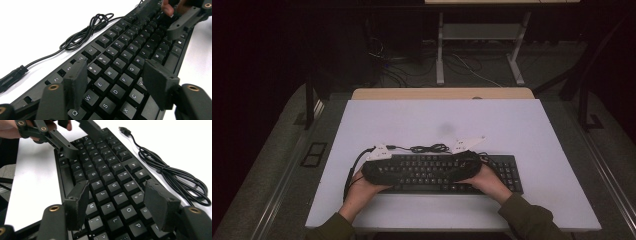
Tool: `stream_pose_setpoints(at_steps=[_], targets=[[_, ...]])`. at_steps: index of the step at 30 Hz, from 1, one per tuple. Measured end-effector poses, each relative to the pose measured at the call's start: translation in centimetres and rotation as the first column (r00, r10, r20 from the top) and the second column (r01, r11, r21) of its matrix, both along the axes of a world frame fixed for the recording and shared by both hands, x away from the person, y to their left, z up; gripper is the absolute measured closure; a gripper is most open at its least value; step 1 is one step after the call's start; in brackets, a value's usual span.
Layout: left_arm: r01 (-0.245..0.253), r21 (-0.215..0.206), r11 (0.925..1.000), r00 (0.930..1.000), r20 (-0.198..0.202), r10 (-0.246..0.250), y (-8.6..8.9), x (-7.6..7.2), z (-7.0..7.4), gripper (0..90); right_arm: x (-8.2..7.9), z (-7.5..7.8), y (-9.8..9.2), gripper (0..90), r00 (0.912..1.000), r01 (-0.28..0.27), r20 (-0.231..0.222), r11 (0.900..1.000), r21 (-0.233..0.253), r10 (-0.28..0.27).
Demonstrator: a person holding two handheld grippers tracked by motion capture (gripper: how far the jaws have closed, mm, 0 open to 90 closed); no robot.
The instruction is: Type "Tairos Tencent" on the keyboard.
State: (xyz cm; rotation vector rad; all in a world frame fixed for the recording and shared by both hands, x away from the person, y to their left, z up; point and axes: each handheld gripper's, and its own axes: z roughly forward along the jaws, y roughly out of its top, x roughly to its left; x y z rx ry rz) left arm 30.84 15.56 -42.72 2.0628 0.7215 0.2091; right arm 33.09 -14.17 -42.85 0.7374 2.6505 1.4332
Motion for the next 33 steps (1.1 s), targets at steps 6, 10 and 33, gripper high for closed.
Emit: stream_pose_setpoints(at_steps=[6, 10, 33], targets=[[0.008, -0.007, 0.9999, 0.9999, -0.007, -0.008, 0.2, -0.5, 0.3, 50.4, 0.1, 0.0, -0.4, 35.5, 0.9999, 0.012, 0.000, 1.000, -0.001, -0.012], [0.004, -0.018, 0.9998, 1.0000, -0.005, -0.004, 0.3, -0.8, 0.7, 63.2, 0.3, -0.1, -0.7, 35.0, 0.9998, 0.020, 0.004, 1.000, -0.002, -0.020], [0.099, 0.025, 0.9947, 0.9924, -0.075, -0.097, -0.6, -1.1, -0.2, 89.3, 0.4, 0.0, -1.1, 33.3, 0.9992, 0.041, 0.004, 0.999, 0.000, -0.041]])
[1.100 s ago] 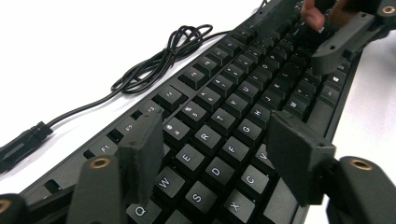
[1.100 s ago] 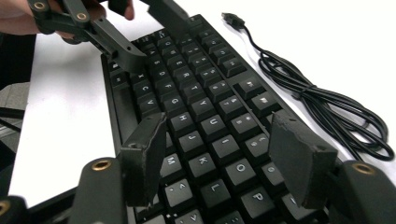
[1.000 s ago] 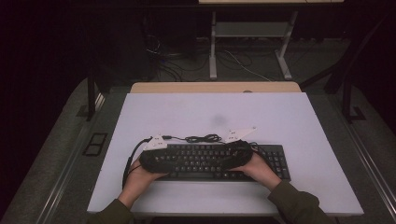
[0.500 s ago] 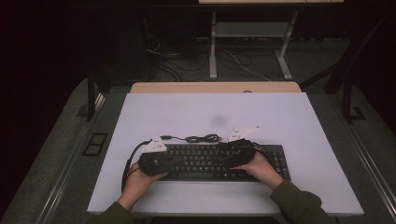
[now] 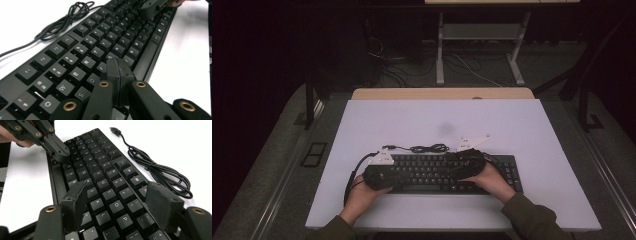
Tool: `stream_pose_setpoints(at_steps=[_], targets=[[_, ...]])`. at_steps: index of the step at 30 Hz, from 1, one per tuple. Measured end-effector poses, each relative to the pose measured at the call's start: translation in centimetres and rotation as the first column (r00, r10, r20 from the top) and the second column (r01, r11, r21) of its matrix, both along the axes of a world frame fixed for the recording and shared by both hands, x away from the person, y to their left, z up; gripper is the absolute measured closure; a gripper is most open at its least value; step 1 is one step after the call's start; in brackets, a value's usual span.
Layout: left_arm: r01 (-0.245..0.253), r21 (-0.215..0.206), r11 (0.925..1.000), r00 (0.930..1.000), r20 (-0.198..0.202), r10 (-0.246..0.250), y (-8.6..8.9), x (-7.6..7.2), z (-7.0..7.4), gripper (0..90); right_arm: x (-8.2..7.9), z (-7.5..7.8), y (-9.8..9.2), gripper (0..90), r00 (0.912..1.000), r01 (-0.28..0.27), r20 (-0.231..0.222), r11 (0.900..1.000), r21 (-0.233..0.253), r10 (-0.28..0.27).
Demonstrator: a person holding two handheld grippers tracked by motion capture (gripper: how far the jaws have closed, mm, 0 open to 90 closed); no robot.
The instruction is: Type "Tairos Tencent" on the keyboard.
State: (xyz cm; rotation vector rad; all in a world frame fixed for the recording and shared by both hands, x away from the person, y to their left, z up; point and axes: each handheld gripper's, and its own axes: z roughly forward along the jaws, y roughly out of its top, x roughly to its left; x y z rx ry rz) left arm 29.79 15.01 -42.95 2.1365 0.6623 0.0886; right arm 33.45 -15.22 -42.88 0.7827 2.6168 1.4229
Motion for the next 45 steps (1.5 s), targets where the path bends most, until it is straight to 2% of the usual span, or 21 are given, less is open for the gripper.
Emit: stream_pose_setpoints(at_steps=[13, 16, 25, 28, 45], targets=[[0.010, 0.025, 0.9996, 0.9999, -0.009, -0.010, -0.30, 0.06, -0.46, 89.2, 0.02, 0.00, 0.04, 33.2, 1.0000, 0.001, 0.001, 1.000, 0.000, -0.001], [0.019, 0.043, 0.9989, 0.9998, -0.009, -0.018, -0.33, 0.10, -0.55, 89.2, 0.02, -0.02, 0.04, 33.2, 1.0000, 0.001, 0.003, 1.000, -0.002, -0.001], [0.016, 0.041, 0.9990, 0.9998, -0.010, -0.016, -0.40, 0.10, -0.62, 89.2, 0.03, 0.05, 0.01, 33.2, 1.0000, 0.003, 0.007, 1.000, 0.001, -0.003], [0.020, 0.060, 0.9980, 0.9998, -0.006, -0.020, -0.44, 0.12, -0.77, 89.2, 0.02, 0.07, 0.04, 33.1, 1.0000, 0.004, 0.006, 1.000, 0.001, -0.004], [0.016, 0.037, 0.9992, 0.9999, -0.001, -0.016, -0.40, 0.03, -0.31, 88.8, 0.00, 0.09, 0.06, 32.9, 1.0000, 0.006, 0.006, 1.000, 0.003, -0.006]])
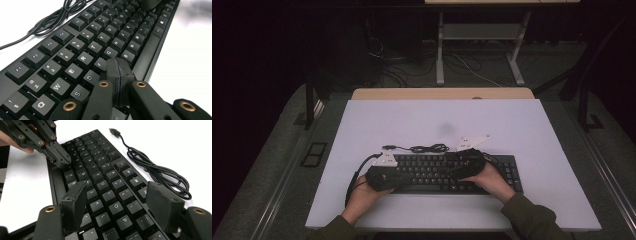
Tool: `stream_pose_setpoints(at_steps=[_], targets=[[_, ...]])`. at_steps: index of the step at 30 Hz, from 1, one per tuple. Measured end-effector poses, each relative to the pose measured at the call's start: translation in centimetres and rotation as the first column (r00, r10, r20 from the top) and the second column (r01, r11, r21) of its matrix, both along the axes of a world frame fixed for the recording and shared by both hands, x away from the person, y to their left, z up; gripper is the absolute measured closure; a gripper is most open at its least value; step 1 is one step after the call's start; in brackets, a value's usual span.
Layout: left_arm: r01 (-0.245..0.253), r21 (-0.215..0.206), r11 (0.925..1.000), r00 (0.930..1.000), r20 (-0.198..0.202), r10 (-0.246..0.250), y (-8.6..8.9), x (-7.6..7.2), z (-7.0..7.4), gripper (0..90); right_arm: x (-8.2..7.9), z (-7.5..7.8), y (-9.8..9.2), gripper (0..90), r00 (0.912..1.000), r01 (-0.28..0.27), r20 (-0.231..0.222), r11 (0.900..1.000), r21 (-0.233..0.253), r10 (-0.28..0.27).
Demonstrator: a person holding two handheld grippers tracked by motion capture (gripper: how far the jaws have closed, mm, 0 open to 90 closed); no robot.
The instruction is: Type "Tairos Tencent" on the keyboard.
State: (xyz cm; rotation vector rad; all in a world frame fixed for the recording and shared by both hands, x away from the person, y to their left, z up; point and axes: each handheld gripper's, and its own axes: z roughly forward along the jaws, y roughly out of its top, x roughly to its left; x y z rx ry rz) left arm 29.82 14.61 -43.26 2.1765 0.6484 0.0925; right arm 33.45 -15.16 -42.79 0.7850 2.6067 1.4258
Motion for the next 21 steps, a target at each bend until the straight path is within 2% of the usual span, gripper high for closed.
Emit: stream_pose_setpoints(at_steps=[6, 21], targets=[[-0.013, -0.024, 0.9996, 0.9998, 0.012, 0.013, 0.3, 0.0, 0.5, 88.8, 0.0, 0.0, 0.0, 32.8, 1.0000, 0.001, 0.000, 1.000, 0.000, -0.001], [-0.043, -0.044, 0.9981, 0.9985, 0.030, 0.045, 1.4, 0.5, 1.2, 89.2, 0.0, 0.1, 0.0, 32.8, 1.0000, 0.003, 0.001, 1.000, 0.002, -0.003]])
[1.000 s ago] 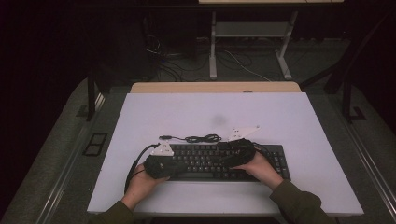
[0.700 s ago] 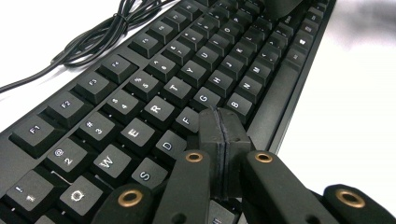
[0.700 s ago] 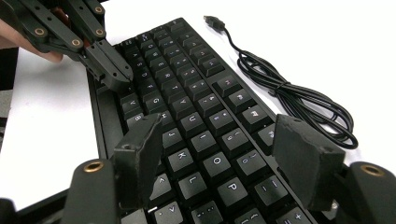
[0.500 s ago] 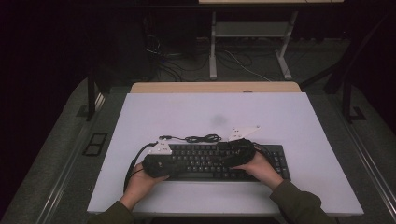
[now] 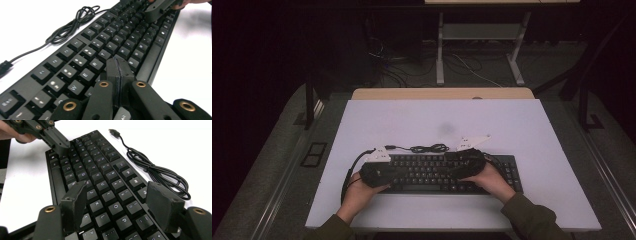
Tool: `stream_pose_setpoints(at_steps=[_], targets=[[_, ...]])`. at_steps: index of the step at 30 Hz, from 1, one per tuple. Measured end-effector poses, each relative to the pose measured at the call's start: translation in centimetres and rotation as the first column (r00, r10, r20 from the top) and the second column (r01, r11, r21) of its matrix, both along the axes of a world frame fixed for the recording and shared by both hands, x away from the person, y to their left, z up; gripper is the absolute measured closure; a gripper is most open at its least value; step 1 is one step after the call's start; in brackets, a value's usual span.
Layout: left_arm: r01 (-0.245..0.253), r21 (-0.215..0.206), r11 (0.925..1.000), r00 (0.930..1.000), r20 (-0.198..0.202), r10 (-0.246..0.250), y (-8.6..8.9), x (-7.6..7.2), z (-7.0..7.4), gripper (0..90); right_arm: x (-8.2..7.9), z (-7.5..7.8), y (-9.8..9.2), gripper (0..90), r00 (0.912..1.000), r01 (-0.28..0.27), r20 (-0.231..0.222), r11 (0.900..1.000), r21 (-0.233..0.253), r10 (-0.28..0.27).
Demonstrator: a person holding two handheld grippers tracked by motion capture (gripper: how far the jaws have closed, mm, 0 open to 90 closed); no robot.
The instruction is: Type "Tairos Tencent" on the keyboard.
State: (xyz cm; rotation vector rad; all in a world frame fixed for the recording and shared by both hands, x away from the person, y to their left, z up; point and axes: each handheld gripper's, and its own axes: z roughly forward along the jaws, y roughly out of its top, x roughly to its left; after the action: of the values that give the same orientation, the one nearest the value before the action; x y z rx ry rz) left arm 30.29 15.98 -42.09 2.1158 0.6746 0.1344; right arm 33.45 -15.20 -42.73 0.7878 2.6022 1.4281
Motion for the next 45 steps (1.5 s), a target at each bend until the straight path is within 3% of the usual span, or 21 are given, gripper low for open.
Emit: stream_pose_setpoints(at_steps=[19, 45], targets=[[-0.060, -0.003, 0.9982, 0.9982, 0.002, 0.060, 0.5, 1.9, -0.4, 89.3, 0.0, -0.1, 0.1, 32.8, 1.0000, -0.002, 0.000, 1.000, -0.001, 0.002], [-0.044, 0.042, 0.9981, 0.9988, -0.017, 0.045, -0.5, 2.6, -1.7, 89.3, 0.0, -0.1, 0.1, 32.8, 1.0000, -0.001, 0.001, 1.000, 0.000, 0.001]])
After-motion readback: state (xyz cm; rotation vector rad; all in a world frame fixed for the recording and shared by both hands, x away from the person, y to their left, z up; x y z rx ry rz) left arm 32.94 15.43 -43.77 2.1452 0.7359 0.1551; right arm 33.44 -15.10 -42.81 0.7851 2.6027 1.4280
